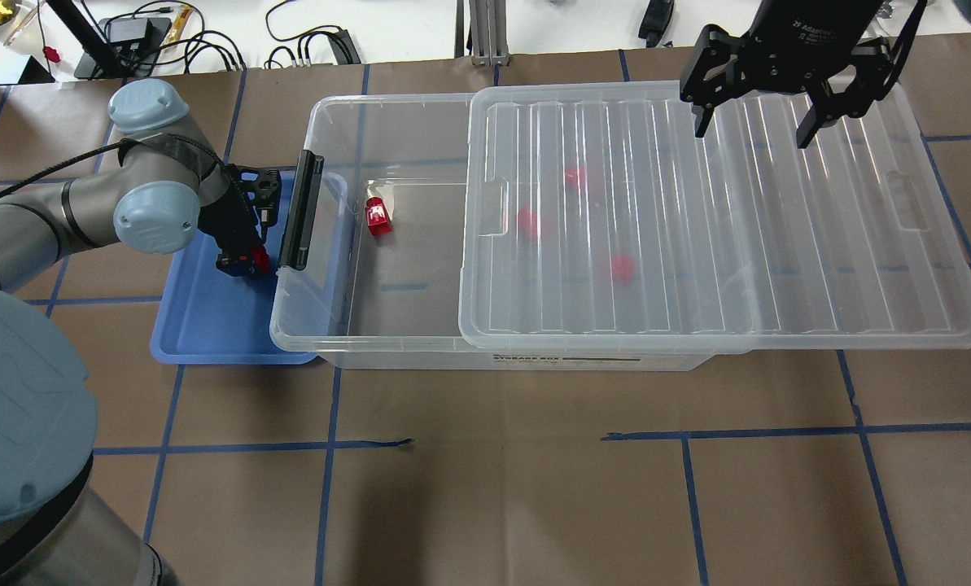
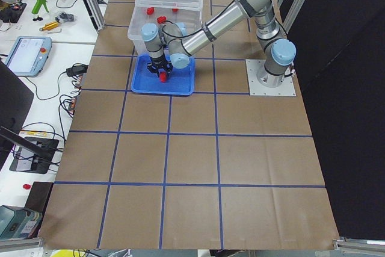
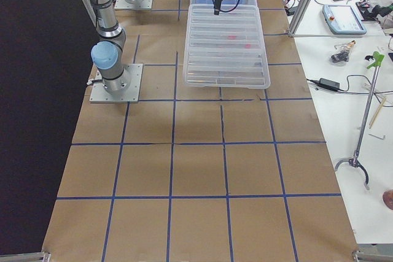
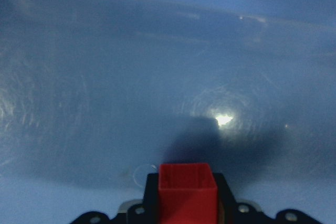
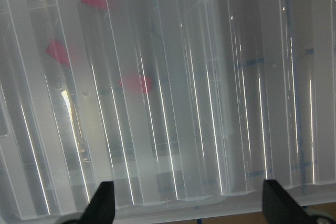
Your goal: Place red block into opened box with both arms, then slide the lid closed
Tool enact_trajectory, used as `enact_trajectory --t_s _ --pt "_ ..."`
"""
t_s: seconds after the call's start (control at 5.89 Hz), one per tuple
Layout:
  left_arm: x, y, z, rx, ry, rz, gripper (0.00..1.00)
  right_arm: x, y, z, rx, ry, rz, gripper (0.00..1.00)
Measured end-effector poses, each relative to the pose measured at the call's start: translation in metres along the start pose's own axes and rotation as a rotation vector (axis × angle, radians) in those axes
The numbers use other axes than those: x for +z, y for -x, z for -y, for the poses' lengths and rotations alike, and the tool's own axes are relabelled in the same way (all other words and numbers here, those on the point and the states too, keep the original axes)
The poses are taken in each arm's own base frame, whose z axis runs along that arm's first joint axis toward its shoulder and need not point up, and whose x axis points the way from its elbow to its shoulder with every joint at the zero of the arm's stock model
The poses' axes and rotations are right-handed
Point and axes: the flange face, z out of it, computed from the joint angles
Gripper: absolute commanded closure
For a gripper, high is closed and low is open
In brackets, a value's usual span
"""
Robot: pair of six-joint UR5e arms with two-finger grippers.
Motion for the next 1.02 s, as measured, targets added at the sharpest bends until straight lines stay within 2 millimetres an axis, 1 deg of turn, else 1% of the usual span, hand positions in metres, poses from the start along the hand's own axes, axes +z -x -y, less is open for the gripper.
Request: enact_trajectory --t_s 0.17,0.34,0.51,0.68,0.85,1.02 --pt "-0.007 0.001 0.001 0.0 0.003 0.012 0.96 0.001 0.0 0.0 -0.004 0.0 -0.001 0.0" --pt "-0.023 0.001 0.005 0.002 0.007 0.032 0.96 0.001 0.0 0.001 -0.007 -0.001 -0.001 0.0" --pt "-0.046 -0.005 0.012 -0.001 0.009 0.046 0.96 0.001 0.0 0.001 -0.008 -0.001 -0.001 0.0" --pt "-0.078 -0.018 0.021 -0.014 0.008 0.06 0.96 0.002 0.0 0.001 -0.008 0.0 -0.001 0.0" --pt "-0.114 -0.034 0.035 -0.025 0.007 0.093 0.96 0.003 0.0 0.001 -0.007 0.001 -0.001 0.0" --pt "-0.145 -0.051 0.054 -0.033 0.007 0.124 0.96 0.003 0.0 0.001 -0.006 0.001 -0.001 0.0"
